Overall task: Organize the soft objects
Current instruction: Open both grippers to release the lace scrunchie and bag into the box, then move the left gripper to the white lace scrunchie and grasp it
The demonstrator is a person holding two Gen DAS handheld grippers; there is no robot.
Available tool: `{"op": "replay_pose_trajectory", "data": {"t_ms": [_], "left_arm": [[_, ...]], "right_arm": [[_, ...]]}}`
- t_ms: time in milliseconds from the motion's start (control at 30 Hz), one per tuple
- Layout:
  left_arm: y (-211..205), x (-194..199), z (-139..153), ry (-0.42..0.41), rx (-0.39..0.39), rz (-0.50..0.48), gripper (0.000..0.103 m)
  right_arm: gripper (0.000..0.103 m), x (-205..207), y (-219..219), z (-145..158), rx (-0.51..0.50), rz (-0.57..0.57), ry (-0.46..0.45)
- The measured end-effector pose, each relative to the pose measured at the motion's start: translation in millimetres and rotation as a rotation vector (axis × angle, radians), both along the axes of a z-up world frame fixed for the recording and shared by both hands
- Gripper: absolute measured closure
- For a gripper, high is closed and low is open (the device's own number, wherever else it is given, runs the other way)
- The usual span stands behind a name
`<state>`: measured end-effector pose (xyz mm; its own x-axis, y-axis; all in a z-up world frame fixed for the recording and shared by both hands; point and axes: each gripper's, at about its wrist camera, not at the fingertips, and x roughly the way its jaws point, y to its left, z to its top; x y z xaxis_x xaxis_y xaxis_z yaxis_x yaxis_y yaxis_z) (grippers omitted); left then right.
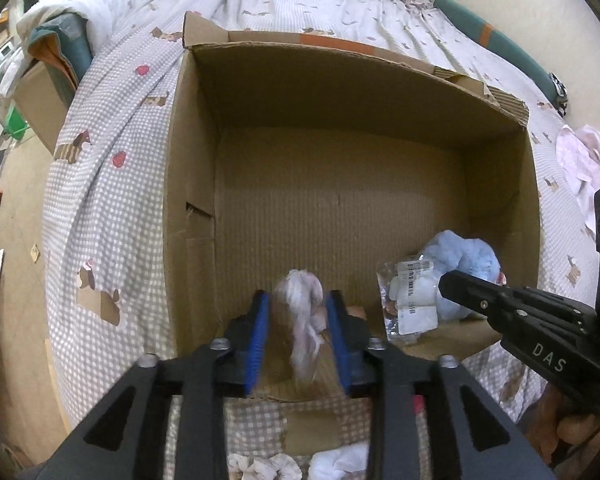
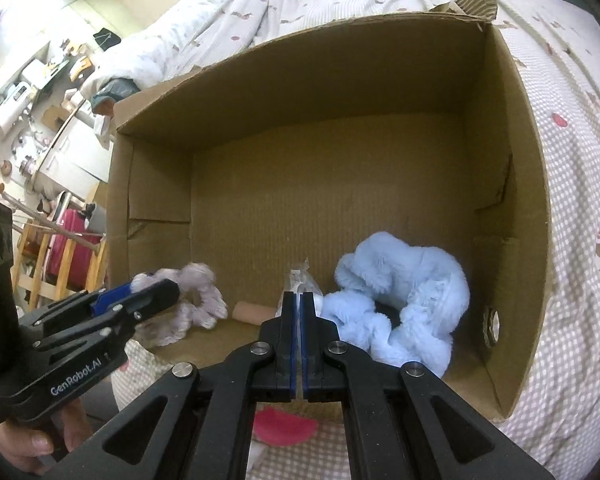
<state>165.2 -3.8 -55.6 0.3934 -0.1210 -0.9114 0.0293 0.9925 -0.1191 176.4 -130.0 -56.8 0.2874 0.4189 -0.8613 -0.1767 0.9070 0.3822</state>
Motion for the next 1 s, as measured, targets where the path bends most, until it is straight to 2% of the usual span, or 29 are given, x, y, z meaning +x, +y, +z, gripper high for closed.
{"op": "replay_pose_trajectory", "data": {"t_ms": [133, 233, 300, 333, 367, 400, 633, 1000], "left_arm": [[-3, -1, 1, -0.005, 0.012, -0.012, 0.063], [-4, -1, 1, -0.003, 0.006, -0.015, 0.051], [-4, -1, 2, -0.002, 0.007, -0.011, 0.046], [-4, -1, 1, 0.002, 0.004, -0.006, 0.045], [-3, 0, 1, 0.007, 0.002, -0.002, 0.042], [-2, 0, 0, 0.013, -0.001, 0.004, 0.039], [3, 3, -4, 0.035, -0.005, 0.029, 0.039], [3, -2, 4, 0.0, -0.003, 0.031, 0.039]], "right_arm": [[0.1, 0, -1, -2, 0.006, 0.002, 0.01], [0.096, 2, -2, -3, 0.022, -0.007, 0.021], [0.083, 3, -4, -3, 0.042, -0.017, 0.024], [0.067, 3, -5, -1, 0.048, -0.024, 0.02], [0.046, 2, -6, 1, 0.056, -0.034, 0.012], [0.039, 2, -8, 2, 0.063, -0.042, 0.002], [0.037, 3, -10, 5, 0.074, -0.057, -0.004], [0.037, 3, -8, 7, 0.061, -0.047, -0.009]]}}
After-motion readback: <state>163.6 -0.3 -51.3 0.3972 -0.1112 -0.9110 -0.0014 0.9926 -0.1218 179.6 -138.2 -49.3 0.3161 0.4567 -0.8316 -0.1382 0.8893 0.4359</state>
